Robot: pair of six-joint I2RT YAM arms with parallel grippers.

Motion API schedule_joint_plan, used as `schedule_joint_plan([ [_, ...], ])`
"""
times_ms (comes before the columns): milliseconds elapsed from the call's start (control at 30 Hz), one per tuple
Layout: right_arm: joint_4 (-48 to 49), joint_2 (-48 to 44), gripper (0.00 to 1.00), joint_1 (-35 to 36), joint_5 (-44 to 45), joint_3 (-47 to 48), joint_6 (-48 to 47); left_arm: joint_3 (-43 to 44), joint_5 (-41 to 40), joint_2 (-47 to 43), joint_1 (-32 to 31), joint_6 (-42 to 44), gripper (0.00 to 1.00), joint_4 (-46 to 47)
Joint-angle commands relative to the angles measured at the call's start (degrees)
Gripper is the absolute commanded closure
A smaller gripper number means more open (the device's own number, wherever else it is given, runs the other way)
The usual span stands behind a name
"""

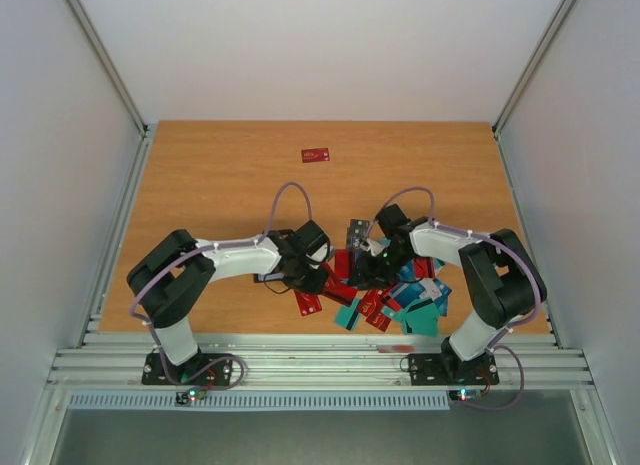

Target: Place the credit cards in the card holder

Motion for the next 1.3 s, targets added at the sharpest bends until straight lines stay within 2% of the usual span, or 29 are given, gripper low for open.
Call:
schedule_joint_plan([
  [0, -0.5, 1.0, 0.63, 1.5, 1.8, -0.2, 0.0, -0.2, 0.4, 3.7, 0.0, 2.2, 1.00, 1.3],
  [233, -2.4, 1.2, 0.60, 2.6, 6.1, 0.3, 0.3, -0.9, 1.0, 5.3, -0.1, 3.4, 1.00, 1.1],
  [467, -4.8, -3.5, 0.58, 2.5, 7.0, 0.5, 0.8, 0.5, 0.8, -0.9, -0.2, 2.8, 1.00, -1.7],
  [633, -4.7, -5.3, 0.56, 2.6, 7.2, 0.2, 2.4, 1.6, 1.3, 0.8, -0.2, 3.2, 0.99, -1.4],
  [1000, -3.1, -2.7, 0.54, 2.6, 7.4, 1.3, 3.3, 3.5, 0.8, 1.7, -0.2, 2.9, 1.00, -1.4],
  [1200, -0.9, -0.8, 0.58, 2.6, 0.3, 6.6, 1.6, -0.1, -2.7, -5.3, 0.2, -6.6, 0.97, 0.5],
  [1267, -0.4, 1.3, 0.59, 2.9, -1.2, 9.1, 1.3, -1.3, -3.3, -5.8, 0.4, -9.5, 0.90, 1.6],
])
